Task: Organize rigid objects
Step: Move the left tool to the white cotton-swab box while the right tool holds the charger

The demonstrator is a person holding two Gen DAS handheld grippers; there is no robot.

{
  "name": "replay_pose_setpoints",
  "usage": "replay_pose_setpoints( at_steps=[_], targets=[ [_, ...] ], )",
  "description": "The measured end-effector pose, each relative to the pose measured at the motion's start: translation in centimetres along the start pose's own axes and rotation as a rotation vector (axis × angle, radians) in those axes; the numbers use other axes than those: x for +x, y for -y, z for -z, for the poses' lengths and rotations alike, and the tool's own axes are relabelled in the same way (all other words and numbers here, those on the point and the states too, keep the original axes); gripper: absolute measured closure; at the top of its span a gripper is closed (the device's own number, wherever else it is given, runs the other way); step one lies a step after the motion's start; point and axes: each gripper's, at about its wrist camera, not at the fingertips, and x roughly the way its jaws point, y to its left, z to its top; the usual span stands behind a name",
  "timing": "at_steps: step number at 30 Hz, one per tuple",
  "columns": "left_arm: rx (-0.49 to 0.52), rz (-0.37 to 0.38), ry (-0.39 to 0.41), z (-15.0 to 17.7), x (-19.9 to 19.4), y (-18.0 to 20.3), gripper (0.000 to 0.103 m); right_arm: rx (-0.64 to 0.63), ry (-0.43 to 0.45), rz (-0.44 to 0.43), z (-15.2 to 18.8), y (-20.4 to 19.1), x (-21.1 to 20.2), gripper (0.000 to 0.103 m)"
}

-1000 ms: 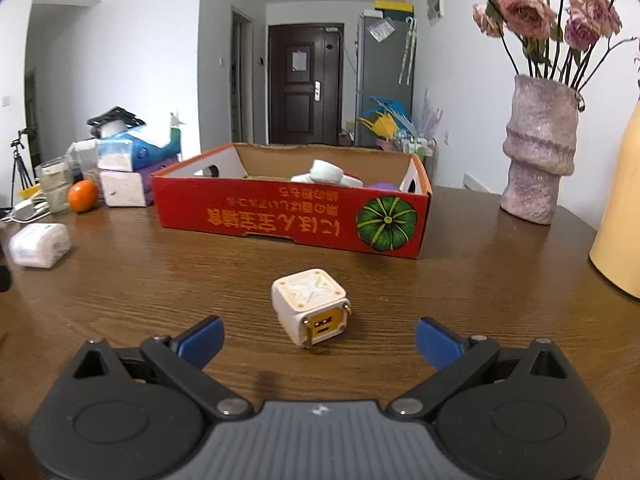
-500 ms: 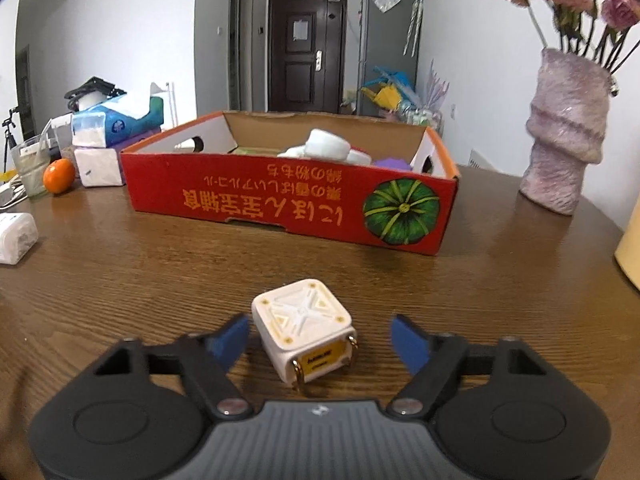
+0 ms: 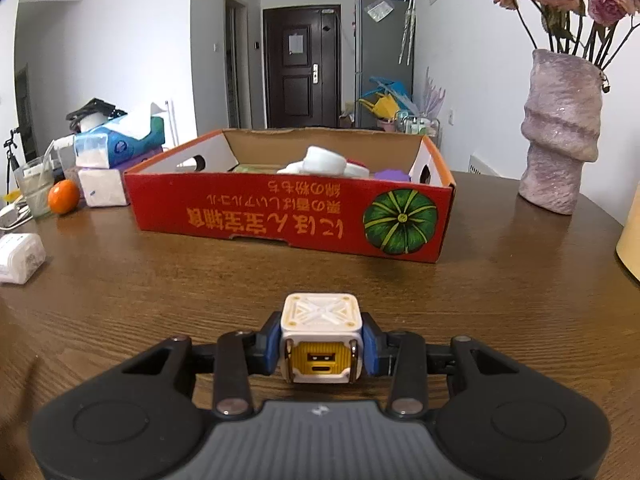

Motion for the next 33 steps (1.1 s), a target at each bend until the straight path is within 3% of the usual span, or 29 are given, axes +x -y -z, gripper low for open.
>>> replay_pose_setpoints(
  at_steps=[15, 33],
  targets=[
    [-0.006, -0.110, -0.040, -1.7, 4.1, -2.9, 0.000, -0.003, 0.037, 0.025, 0.1, -0.3, -0.7, 0.065],
    [0.019, -0.087, -0.070, -4.1, 9.3, -4.2, 0.000, 0.001, 0.051, 0.045, 0.0, -0.1, -0.9, 0.065]
  ],
)
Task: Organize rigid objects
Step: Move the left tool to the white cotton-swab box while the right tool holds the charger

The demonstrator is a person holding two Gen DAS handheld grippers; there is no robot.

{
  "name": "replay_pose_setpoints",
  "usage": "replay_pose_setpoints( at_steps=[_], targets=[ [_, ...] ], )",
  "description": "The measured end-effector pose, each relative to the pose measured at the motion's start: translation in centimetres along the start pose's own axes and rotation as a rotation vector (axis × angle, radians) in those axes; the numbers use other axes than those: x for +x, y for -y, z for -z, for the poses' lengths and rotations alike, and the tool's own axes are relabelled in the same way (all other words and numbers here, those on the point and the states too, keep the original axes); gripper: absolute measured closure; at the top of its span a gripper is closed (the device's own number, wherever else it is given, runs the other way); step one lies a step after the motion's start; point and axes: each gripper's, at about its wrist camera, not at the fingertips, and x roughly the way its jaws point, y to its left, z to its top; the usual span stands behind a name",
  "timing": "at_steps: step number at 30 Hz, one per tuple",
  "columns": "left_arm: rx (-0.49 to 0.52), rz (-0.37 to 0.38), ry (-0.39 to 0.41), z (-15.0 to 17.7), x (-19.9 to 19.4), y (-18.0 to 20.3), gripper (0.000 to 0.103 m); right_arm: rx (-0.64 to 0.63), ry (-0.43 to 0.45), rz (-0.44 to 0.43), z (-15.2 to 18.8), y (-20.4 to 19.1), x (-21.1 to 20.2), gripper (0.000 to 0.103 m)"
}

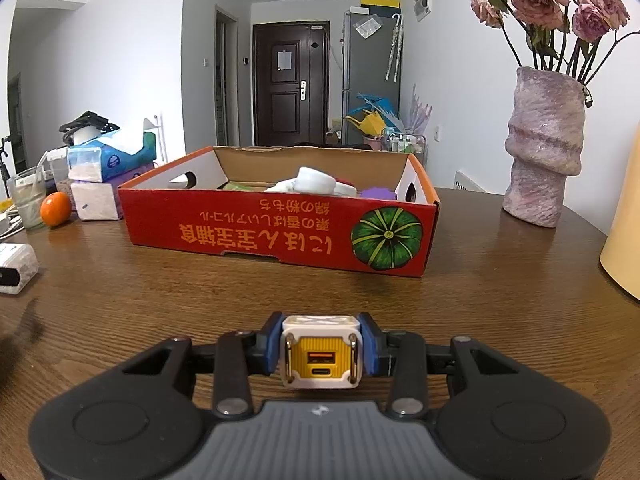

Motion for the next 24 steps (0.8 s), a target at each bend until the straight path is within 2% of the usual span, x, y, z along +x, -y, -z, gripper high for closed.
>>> replay_pose_setpoints(
  at_steps=[8, 20, 24],
  targets=[
    [-0.068, 0.048, -0.045, -1.4, 2.3, -1.4, 0.000, -0.002, 0.004, 0.004, 0.0, -0.1, -0.1, 0.065],
    [-0.005, 0.034, -0.071, -2.1, 4.3, -0.7, 0.000, -0.005, 0.004, 0.005, 0.0, -0.1, -0.1, 0.065],
    [-0.022, 0.044, -0.079, -2.1, 4.3, -1.0, 0.001, -0.005, 0.004, 0.005, 0.0, -0.1, -0.1, 0.065]
  ],
)
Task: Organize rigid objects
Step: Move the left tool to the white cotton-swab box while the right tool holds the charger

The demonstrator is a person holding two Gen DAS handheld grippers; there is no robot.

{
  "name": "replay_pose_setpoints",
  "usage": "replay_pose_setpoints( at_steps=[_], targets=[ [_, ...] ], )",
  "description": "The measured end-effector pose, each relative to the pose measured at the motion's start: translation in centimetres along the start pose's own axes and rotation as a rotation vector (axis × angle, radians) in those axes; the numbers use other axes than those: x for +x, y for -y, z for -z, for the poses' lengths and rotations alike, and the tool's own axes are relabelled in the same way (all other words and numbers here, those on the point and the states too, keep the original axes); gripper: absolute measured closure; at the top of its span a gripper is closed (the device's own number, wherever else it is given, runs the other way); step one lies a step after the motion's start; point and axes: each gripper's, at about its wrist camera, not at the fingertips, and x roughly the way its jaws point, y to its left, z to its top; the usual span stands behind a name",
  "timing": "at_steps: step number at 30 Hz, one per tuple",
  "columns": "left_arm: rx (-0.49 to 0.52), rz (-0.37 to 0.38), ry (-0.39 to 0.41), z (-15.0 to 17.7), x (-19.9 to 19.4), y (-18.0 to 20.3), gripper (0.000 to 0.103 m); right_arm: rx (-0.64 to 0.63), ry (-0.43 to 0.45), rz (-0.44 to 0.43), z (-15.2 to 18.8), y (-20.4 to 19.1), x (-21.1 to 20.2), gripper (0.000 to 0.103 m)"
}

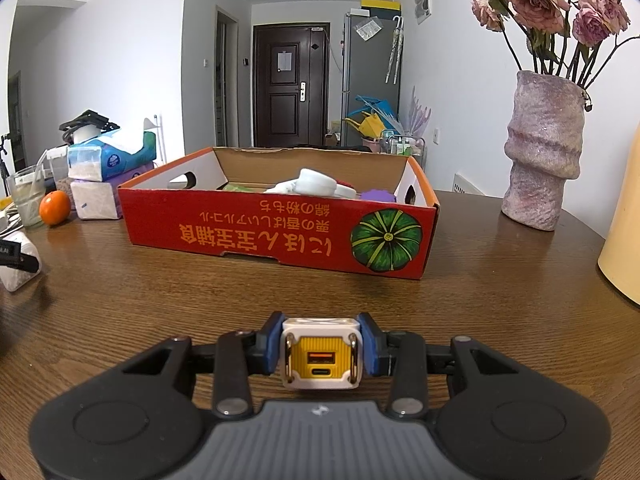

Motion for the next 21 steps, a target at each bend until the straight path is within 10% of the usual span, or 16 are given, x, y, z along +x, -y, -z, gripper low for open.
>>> replay_pose_setpoints(
  at_steps=[14, 21],
  targets=[
    [0.031, 0.001, 0.022, 0.0, -0.6, 0.5, 0.086, 0.000, 0.000, 0.000, 0.0, 0.0, 0.0, 0.065],
    [0.039, -0.006, 0.062, -0.1, -1.4, 0.8, 0.092, -0.003, 0.000, 0.000, 0.0, 0.0, 0.0, 0.065]
  ],
)
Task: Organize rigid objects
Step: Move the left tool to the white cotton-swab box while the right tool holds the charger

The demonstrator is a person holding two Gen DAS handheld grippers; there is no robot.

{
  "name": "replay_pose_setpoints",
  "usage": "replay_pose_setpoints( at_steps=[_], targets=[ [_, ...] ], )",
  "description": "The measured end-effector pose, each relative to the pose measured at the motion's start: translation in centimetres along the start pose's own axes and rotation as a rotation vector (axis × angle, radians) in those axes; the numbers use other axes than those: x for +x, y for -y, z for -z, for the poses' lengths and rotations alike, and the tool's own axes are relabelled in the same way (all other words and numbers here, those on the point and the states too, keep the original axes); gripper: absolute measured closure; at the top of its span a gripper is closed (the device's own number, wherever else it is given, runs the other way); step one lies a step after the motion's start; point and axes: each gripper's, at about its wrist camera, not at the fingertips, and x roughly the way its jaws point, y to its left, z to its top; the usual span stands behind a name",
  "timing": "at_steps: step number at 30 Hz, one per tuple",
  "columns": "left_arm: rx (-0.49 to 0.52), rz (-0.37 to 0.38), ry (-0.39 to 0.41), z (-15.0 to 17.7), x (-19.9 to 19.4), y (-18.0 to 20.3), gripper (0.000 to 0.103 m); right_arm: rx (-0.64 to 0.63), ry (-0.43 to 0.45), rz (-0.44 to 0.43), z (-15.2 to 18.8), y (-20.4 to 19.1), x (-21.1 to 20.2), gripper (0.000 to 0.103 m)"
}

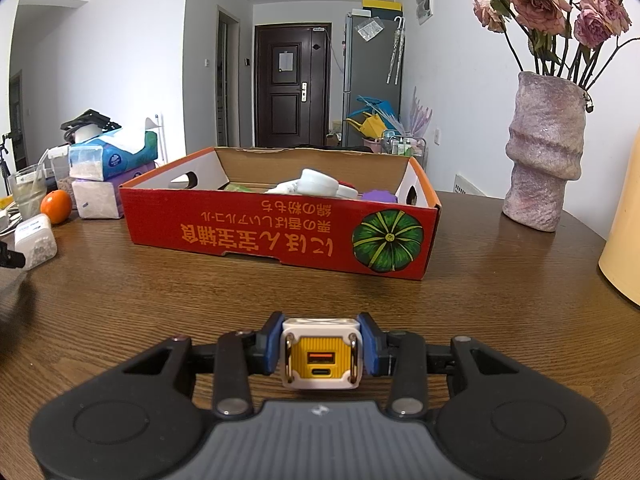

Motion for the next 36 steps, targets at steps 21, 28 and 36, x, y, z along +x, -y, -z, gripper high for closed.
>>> replay_pose_setpoints(
  at_steps=[21, 28, 36],
  targets=[
    [0.097, 0.023, 0.117, -0.7, -0.3, 0.0, 0.000, -0.004, 0.000, -0.021, 0.0, -0.3, -0.1, 0.065],
    [0.196, 0.127, 0.092, -2.5, 3.0, -1.7, 0.000, 0.003, -0.001, -0.025, 0.0, -0.2, -0.1, 0.065],
    [0.346, 0.219, 0.085, -3.2, 5.3, -2.0, 0.000, 0.005, -0.002, -0.017, 0.1, -0.2, -0.1, 0.065]
  ],
)
